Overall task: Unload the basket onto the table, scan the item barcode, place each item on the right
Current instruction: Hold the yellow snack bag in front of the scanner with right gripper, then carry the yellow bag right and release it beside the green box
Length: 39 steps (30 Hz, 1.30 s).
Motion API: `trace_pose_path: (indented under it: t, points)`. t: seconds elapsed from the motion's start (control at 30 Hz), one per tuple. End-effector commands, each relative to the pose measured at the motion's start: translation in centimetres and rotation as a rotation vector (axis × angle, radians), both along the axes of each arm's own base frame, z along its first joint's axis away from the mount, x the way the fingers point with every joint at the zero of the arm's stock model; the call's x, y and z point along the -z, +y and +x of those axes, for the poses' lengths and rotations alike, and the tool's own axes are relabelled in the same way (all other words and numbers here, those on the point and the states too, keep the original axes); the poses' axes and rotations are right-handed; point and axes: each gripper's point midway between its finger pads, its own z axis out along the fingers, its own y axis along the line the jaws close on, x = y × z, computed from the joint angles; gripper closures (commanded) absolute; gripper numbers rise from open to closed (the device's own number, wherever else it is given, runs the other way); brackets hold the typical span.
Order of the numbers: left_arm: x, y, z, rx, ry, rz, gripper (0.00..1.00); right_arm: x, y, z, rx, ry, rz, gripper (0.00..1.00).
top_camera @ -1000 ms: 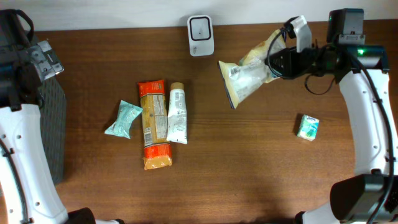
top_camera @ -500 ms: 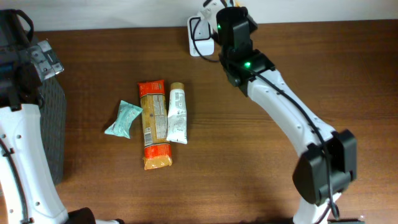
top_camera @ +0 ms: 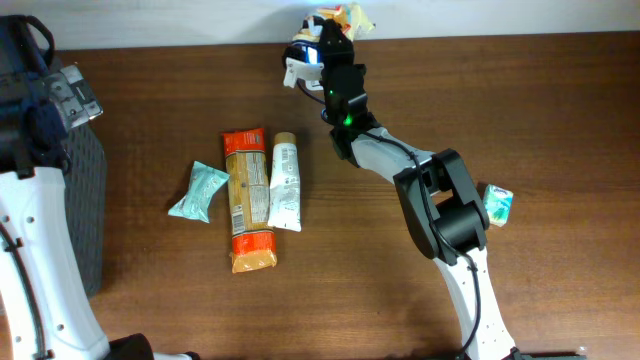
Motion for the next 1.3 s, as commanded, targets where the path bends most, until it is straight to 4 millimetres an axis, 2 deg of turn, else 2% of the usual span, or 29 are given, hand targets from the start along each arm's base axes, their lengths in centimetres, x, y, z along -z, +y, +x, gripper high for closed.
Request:
trace_pose_path:
  t: [0.0,0.17,0.3,0.4,0.8,0.87,0.9,0.97,1.0,1.03,1.07,1.13,1.17,1.23,1.27]
  points:
    - [-0.3,0.2,-0.3,-0.004,0.001,0.016,0.01,-2.0,0.9,-0.3,-0.034,-0.046,-0.031,0.96]
    - [-0.3,0.2,-0.2,-0.004,0.000,0.016,0.01,-2.1,1.3,-0.4,-0.056,-0.048,-0.034,0.96]
    - [-0.3,0.2,-0.3,-0.004,0.001,0.016,0.01,-3.4,1.4,-0.7,-0.070,-0.101,-0.012,0.96]
    - [-0.3,0.2,-0.3,-0.004,0.001,0.016,0.01,-6.5,2.0,-1.8,-0.126,-0.230,0.027,0.96]
    - [-0.3,0.2,-0.3,-0.004,0.001,0.016,0.01,-6.7,1.3,-1.5,-0.121,-0.226,0.025,0.96]
    - [-0.3,0.2,-0.3,-0.004,0.001,0.016,0.01,-8.9,1.0,-2.0,-0.133,-0.217,0.081,0.96]
    - [-0.3,0.2,-0.3,-0.004,0.001,0.016,0.01,-11.5,0.3,-2.8,-0.132,-0.233,0.154,0.96]
    - [-0.3,0.2,-0.3,-0.004,0.001,0.016,0.01,-15.4,-1.2,-3.8,-0.119,-0.272,0.304,0.96]
    - [-0.3,0.2,-0.3,-0.004,0.001,0.016,0.01,-17.8,-2.4,-4.7,-0.094,-0.303,0.397,0.96]
    - [-0.3,0.2,-0.3,-0.004,0.001,0.016,0.01,-19.4,-3.4,-5.2,-0.066,-0.315,0.455,0.96]
    - [-0.3,0.2,-0.2,-0.004,0.000,0.016,0.01,-20.3,-4.2,-5.6,-0.033,-0.281,0.500,0.96]
    - [-0.3,0.2,-0.3,-0.004,0.001,0.016,0.01,-19.4,-4.3,-5.7,-0.011,-0.105,0.548,0.96]
    - [-0.3,0.2,-0.3,-0.004,0.001,0.016,0.01,-18.4,-4.2,-6.4,-0.026,0.054,0.648,0.96]
    - [-0.3,0.2,-0.3,-0.004,0.001,0.016,0.01,-17.9,-4.4,-8.4,-0.053,0.237,0.853,0.96]
    - [-0.3,0.2,-0.3,-0.004,0.001,0.016,0.01,-17.9,-4.7,-10.0,-0.072,0.349,0.989,0.96]
